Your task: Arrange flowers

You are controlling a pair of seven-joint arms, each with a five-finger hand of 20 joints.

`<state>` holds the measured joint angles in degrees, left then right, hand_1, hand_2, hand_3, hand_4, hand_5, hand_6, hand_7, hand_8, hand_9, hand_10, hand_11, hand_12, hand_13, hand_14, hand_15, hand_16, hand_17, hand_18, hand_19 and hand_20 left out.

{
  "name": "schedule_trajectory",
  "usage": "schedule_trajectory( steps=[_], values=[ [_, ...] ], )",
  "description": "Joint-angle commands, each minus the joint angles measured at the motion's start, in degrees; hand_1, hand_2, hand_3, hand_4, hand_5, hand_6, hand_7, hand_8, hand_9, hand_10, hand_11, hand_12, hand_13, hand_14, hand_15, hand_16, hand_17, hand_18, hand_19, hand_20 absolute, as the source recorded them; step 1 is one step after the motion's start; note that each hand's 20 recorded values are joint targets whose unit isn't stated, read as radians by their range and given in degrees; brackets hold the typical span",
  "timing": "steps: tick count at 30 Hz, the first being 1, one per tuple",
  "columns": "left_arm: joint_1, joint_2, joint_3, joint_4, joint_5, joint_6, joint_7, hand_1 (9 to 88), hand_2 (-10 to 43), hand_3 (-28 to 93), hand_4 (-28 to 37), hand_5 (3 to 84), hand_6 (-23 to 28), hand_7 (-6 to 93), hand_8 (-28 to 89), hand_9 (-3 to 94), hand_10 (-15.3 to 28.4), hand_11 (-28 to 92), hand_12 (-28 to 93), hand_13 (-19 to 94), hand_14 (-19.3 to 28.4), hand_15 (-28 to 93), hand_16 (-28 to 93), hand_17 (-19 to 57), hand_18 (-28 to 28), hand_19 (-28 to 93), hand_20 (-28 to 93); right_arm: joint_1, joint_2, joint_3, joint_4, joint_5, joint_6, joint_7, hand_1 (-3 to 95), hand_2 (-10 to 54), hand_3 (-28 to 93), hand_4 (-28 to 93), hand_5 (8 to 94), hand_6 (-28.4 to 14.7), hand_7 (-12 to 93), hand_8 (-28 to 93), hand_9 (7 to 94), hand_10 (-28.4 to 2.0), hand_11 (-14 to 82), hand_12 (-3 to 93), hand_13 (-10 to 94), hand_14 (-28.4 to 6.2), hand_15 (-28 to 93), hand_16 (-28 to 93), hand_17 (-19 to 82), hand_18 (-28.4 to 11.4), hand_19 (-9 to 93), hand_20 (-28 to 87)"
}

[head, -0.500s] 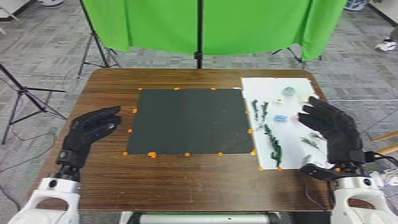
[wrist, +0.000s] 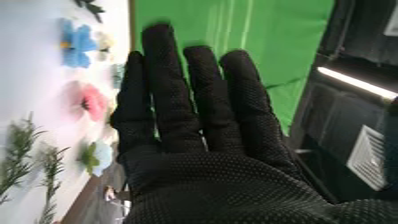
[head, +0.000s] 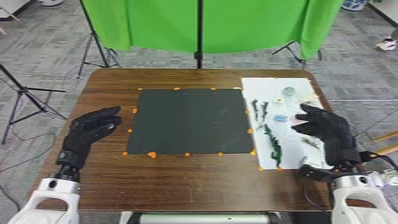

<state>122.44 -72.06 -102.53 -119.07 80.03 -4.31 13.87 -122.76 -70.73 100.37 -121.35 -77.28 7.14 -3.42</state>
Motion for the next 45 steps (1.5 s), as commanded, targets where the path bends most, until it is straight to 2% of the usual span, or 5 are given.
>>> schedule_trajectory(
  steps=[1,4,14,26,45],
  values=[
    [0.77,-0.24,-0.29,-0.14,0.01,-0.62,-0.54,32.4,-9.5,64,-14.4,50.7,3.6,14.2,-6,50.9,14.0,20,14,42,19.0,22,1,10.7,14.2,15,25,-0.42,5.41,-7.18,-4.84,-27.59,16.09,16.58,25.0,-9.5,68,-28,61.3,-5.6,18,-6,65.6,-17.2,26.8,25.8,63,-15.5,57,29,26,-23.4,73,60],
    [0.85,-0.15,-0.33,-0.27,0.22,-0.55,-0.70,32.4,-9.5,63,-14.4,50.6,3.6,14.1,-6,50.8,14.0,20,14,42,19.1,22,1,10.7,14.2,15,25,-0.57,7.75,-9.64,-5.94,-40.44,16.96,24.35,27.7,-9.5,67,-28,66.1,-5.2,22,-6,69.6,-16.5,30.4,28.2,67,-14.1,63,30,30,-24.1,78,63],
    [0.90,1.16,-0.76,-0.80,0.25,-0.42,-1.38,32.3,-9.5,63,-14.0,50.6,3.7,13.8,-6,50.7,14.1,20,15,42,19.4,22,1,10.7,14.2,15,25,2.20,16.15,-15.20,-7.30,-60.10,1.73,39.37,30.7,-9.5,66,-28,70.2,-5.1,22,-5,74.3,-15.2,30.7,28.0,72,-11.2,68,33,36,-25.1,85,63],
    [1.28,1.77,-1.17,-1.14,0.24,-1.04,-2.36,32.6,-9.2,62,-13.6,50.4,3.9,12.9,-5,50.3,14.3,19,15,42,19.6,22,1,10.6,14.2,15,25,13.72,20.23,-24.95,-1.91,-60.81,-6.38,43.92,31.1,-9.5,63,-28,65.9,-5.9,26,-3,71.7,-15.9,31.9,30.3,73,-10.4,69,35,38,-25.5,87,63],
    [0.85,2.21,-1.00,-1.12,0.89,-1.76,-3.19,32.4,-9.2,62,-13.1,50.0,3.9,12.5,-5,50.0,14.3,18,15,41,19.8,21,2,10.1,14.4,15,24,19.34,22.41,-34.17,2.78,-62.02,-13.82,50.32,38.7,-9.5,61,-21,59.9,-8.6,35,-7,69.4,-17.0,36.5,31.9,81,-4.1,64,38,46,-21.6,92,57]
  ],
)
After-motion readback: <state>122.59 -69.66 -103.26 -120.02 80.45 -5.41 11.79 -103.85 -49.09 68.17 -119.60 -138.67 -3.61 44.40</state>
